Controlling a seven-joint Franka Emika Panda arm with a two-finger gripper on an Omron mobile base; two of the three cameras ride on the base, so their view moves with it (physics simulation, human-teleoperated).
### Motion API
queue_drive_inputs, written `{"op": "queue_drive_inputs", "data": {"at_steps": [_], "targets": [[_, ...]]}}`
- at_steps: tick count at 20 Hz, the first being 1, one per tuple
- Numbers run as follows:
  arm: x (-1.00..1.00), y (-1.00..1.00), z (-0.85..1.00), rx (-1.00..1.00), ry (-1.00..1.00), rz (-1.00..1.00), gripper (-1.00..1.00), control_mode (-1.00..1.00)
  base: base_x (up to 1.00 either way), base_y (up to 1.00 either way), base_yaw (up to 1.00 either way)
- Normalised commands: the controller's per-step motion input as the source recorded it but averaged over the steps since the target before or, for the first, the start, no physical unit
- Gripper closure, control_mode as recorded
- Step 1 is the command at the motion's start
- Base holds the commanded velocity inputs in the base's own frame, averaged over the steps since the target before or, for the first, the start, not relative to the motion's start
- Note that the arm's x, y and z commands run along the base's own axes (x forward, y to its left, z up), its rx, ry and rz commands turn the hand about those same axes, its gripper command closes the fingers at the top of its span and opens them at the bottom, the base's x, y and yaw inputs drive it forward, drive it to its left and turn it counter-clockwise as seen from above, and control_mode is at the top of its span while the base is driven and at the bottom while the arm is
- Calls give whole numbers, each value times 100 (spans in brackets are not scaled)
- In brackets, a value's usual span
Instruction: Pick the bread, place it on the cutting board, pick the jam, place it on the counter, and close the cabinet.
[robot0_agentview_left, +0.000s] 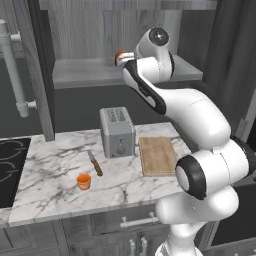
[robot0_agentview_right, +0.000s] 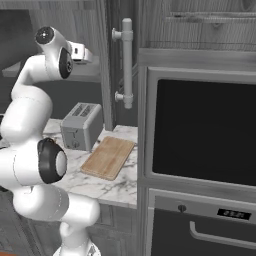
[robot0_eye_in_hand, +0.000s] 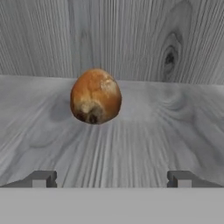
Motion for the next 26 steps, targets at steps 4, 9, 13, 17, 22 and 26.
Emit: {"op": "queue_drive_inputs", "data": {"at_steps": [4,9,13,17,22,26], "targets": [[27,1,0,0,0,0,-100,-100,0,0,0],[32,0,0,1,0,0,-100,-100,0,0,0],[25,0,0,1,0,0,-100,-100,0,0,0],[16,3,0,1,0,0,-100,-100,0,0,0],[21,7,0,0,0,0,-100,-100,0,0,0],[19,10,0,0,0,0,-100,-100,0,0,0]]}}
